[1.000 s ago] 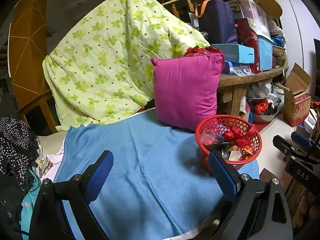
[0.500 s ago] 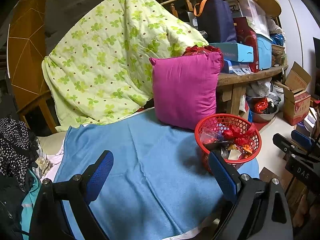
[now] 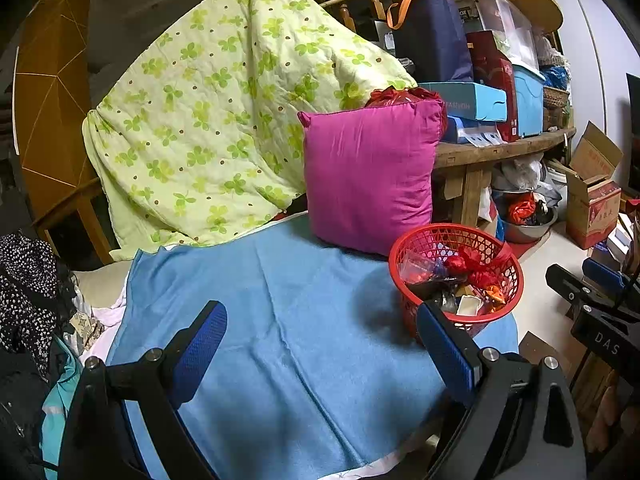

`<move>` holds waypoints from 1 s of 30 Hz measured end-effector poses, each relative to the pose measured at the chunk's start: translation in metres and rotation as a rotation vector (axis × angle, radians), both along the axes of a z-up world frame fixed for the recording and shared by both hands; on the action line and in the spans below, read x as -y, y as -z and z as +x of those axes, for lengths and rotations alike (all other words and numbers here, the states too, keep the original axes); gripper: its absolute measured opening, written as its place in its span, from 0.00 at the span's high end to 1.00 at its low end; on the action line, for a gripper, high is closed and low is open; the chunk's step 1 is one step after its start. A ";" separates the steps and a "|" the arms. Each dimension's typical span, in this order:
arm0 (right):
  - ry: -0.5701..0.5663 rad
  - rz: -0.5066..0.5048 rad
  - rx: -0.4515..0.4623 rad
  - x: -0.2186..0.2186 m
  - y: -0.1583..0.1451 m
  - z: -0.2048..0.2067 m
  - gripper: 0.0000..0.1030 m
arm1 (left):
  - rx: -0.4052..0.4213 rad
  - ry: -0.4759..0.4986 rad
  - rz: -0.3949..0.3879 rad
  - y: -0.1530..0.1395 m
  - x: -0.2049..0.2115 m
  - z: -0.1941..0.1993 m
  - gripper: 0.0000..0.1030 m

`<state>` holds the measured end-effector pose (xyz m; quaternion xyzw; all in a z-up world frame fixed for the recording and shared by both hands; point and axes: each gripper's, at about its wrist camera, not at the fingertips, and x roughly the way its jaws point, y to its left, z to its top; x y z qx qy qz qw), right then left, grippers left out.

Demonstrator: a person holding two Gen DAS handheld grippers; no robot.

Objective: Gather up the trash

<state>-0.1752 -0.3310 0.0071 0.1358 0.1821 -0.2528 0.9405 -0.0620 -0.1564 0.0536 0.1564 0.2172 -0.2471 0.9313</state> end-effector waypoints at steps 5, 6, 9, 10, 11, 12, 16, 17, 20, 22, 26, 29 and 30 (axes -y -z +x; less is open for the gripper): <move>-0.001 0.001 0.001 0.000 0.000 0.000 0.28 | -0.001 -0.002 0.001 0.000 0.000 0.001 0.07; 0.000 0.000 0.001 0.000 0.000 0.000 0.28 | -0.001 -0.001 0.002 0.000 0.000 0.001 0.07; 0.001 0.000 0.000 0.000 0.000 0.000 0.28 | 0.000 -0.001 0.001 0.000 -0.001 0.001 0.07; 0.001 0.001 0.001 0.001 0.000 0.000 0.28 | -0.001 0.000 0.001 0.000 -0.001 0.001 0.07; 0.002 0.001 0.002 0.001 0.000 0.000 0.28 | -0.001 0.001 0.002 0.001 -0.001 0.001 0.07; 0.003 0.001 0.003 0.001 0.001 0.000 0.28 | -0.001 0.001 0.002 0.001 -0.001 0.001 0.07; 0.005 0.000 0.002 0.000 0.003 0.000 0.28 | -0.004 0.001 0.003 0.001 -0.001 0.001 0.07; 0.005 0.001 0.002 0.001 0.002 0.000 0.28 | -0.004 0.001 0.003 0.001 -0.001 0.001 0.07; 0.006 0.006 0.000 0.001 0.002 0.000 0.28 | -0.005 0.002 0.003 0.002 0.000 0.001 0.07; 0.007 0.007 -0.001 0.001 0.002 0.000 0.28 | -0.006 0.004 0.003 0.002 0.000 0.001 0.07; 0.007 0.006 -0.001 0.001 0.003 0.000 0.28 | -0.008 0.007 0.005 0.003 -0.002 0.001 0.07; 0.008 0.009 -0.002 0.002 0.002 0.000 0.28 | -0.008 0.008 0.005 0.004 -0.001 0.001 0.07; 0.008 0.010 -0.002 0.003 0.002 -0.001 0.28 | -0.010 0.011 0.006 0.004 0.000 0.000 0.07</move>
